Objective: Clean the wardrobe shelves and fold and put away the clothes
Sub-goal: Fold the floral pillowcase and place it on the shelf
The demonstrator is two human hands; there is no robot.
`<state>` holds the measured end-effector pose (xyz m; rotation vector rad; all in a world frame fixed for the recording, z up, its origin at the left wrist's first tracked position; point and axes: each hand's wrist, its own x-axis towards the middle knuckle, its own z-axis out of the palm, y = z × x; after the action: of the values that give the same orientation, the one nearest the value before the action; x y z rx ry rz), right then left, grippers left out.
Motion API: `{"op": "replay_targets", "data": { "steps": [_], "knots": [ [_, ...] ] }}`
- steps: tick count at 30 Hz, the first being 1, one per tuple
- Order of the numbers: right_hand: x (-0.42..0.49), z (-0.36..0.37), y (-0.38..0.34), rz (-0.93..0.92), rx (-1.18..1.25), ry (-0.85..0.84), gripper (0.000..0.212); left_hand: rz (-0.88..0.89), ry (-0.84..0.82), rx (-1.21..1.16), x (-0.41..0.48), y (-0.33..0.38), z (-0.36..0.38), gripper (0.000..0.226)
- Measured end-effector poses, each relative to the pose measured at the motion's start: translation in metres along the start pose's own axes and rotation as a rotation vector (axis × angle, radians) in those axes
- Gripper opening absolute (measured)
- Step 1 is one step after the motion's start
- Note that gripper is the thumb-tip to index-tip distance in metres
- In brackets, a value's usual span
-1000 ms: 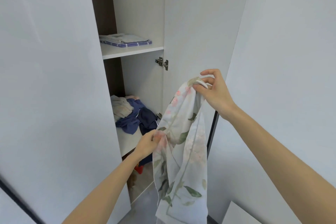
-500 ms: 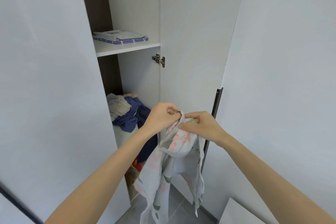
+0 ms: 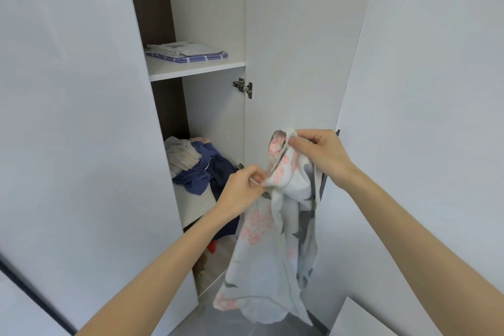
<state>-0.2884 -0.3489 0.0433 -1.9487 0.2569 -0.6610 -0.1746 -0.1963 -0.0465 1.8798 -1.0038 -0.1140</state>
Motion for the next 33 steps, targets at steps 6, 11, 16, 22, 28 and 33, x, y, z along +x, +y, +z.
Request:
{"op": "replay_targets", "data": {
  "steps": [6, 11, 16, 22, 28, 33],
  "knots": [
    [0.004, -0.013, -0.009, -0.017, 0.102, 0.022, 0.017, -0.136, -0.093, -0.253, -0.004, -0.001, 0.012, 0.022],
    [0.006, -0.015, -0.012, 0.004, 0.16, 0.089, 0.017, -0.088, -0.182, -0.212, -0.003, 0.015, 0.022, 0.035],
    [0.005, -0.023, -0.011, 0.033, 0.208, 0.12, 0.017, -0.035, -0.141, -0.106, -0.006, 0.012, 0.041, 0.022],
    [0.006, -0.038, 0.025, 0.077, 0.023, 0.296, 0.013, -0.286, 0.013, -0.174, 0.003, -0.007, 0.006, 0.035],
    [-0.011, -0.024, 0.054, 0.087, -0.171, 0.299, 0.008, -0.514, 0.087, -0.634, 0.03, 0.009, -0.044, 0.017],
    [-0.027, 0.008, 0.031, -0.037, -0.16, 0.033, 0.005, -0.557, 0.136, -0.817, 0.036, 0.03, -0.053, 0.013]
  ]
}}
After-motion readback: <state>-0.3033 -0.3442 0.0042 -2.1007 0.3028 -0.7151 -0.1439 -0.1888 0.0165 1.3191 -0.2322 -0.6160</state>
